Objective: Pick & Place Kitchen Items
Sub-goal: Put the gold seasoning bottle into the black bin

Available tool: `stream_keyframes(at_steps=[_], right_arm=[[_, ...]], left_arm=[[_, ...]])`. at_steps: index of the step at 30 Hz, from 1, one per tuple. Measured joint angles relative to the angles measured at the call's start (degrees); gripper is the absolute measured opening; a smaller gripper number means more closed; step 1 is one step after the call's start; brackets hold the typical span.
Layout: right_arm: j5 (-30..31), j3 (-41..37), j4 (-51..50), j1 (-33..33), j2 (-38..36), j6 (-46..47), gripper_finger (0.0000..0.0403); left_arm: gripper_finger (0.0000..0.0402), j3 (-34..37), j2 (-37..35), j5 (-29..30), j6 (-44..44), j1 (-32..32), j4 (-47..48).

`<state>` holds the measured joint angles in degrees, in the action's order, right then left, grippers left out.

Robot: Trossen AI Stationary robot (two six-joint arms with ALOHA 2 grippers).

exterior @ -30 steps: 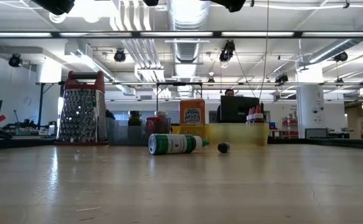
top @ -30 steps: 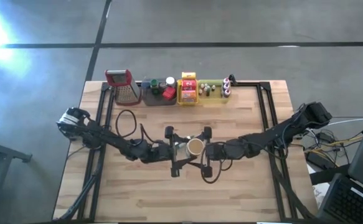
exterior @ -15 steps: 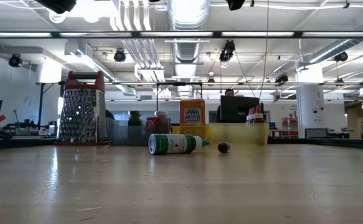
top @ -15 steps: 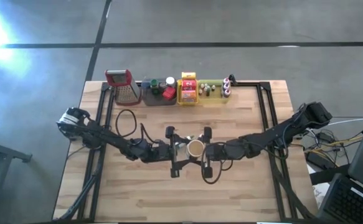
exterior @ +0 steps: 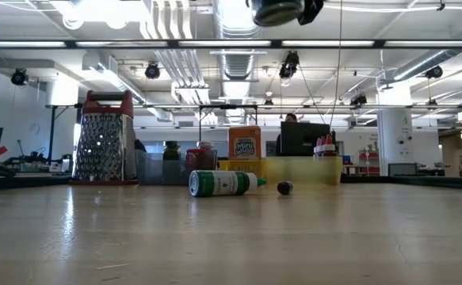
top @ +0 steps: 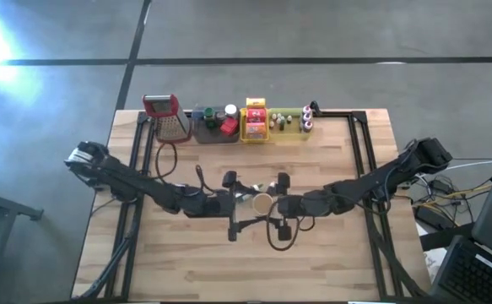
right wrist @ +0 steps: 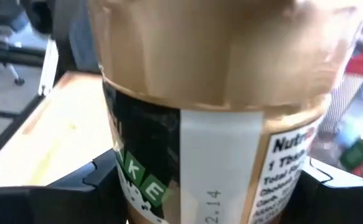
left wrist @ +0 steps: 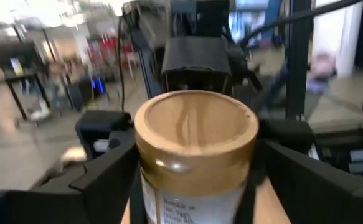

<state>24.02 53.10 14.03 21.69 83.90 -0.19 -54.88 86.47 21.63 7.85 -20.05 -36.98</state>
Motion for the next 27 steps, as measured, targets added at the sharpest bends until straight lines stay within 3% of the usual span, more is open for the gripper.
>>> stream_keyframes(at_steps=[7,14,21,27], right_arm=[[-1.9,0.0,-9.7,0.0,-1.2,5.7,0.0268],[-5.8,0.0,-19.6,0.0,-1.2,12.2,0.0271],[-11.0,0.0,-22.3,0.0,-1.3,14.9,0.0268],[-11.2,0.0,-23.7,0.0,-1.3,14.7,0.0272]], left_arm=[[0.0361,-5.7,-6.0,0.5,-5.9,0.1,26.4],[0.0362,-13.7,-6.2,1.0,-11.7,0.5,47.4],[0.0362,-20.1,0.6,-1.2,-12.5,2.1,53.9],[0.0362,-28.2,6.4,-3.3,-12.7,3.4,60.7]])
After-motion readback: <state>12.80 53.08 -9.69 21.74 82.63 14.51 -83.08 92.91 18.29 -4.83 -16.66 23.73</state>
